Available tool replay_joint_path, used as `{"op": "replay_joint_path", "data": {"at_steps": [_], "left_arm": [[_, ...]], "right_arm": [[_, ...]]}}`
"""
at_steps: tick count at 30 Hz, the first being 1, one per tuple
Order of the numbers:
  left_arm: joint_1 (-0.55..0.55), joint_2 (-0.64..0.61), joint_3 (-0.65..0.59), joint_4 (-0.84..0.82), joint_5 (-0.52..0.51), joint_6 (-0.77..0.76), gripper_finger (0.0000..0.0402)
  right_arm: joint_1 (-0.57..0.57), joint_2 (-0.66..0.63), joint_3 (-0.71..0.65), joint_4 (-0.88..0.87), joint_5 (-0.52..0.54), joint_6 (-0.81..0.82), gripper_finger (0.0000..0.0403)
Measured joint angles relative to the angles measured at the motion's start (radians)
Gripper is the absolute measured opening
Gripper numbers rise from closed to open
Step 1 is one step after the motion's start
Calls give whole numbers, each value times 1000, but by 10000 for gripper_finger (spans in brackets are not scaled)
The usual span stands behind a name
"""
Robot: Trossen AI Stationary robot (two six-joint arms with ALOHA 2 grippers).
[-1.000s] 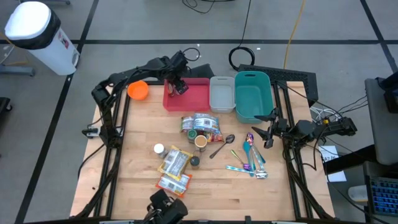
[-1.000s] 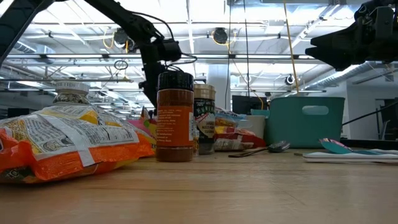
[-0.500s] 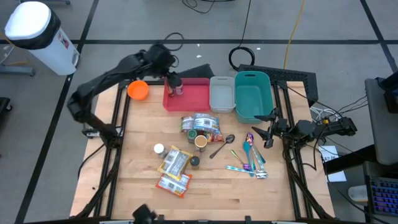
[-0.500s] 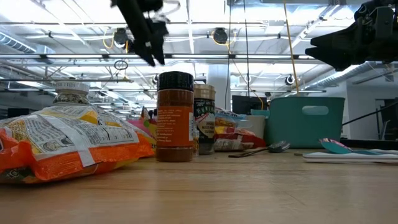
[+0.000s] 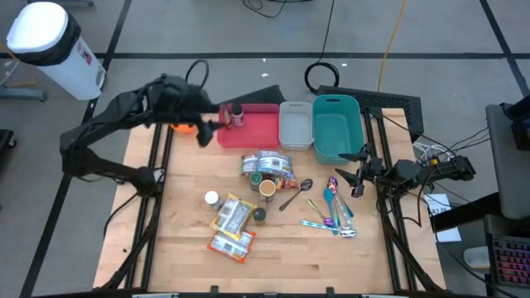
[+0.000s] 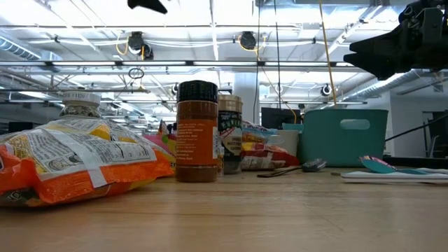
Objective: Pick & Place Food Item
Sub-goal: Put the white seasoning bottle into the red bin
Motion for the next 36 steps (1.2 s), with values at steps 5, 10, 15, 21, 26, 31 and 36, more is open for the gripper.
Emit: {"op": "replay_joint_path", "data": {"at_steps": [5,10,15,21,26,31,36], "left_arm": [[-138,-32,-4,-77,-3,-5,274],[-254,-66,-46,-82,-5,-42,274],[-351,-104,-149,-41,-22,-50,274],[-449,-225,-364,116,-60,-98,274],[-500,-383,-507,235,-99,-135,274],[-521,-528,-586,349,-112,-138,273],[-521,-577,-623,510,-112,-199,274]], "right_arm": [[0,0,0,0,0,0,242],[0,0,0,0,0,0,242],[0,0,0,0,0,0,242],[0,0,0,0,0,0,242],[0,0,0,0,0,0,242],[0,0,0,0,0,0,242],[0,0,0,0,0,0,242]]}}
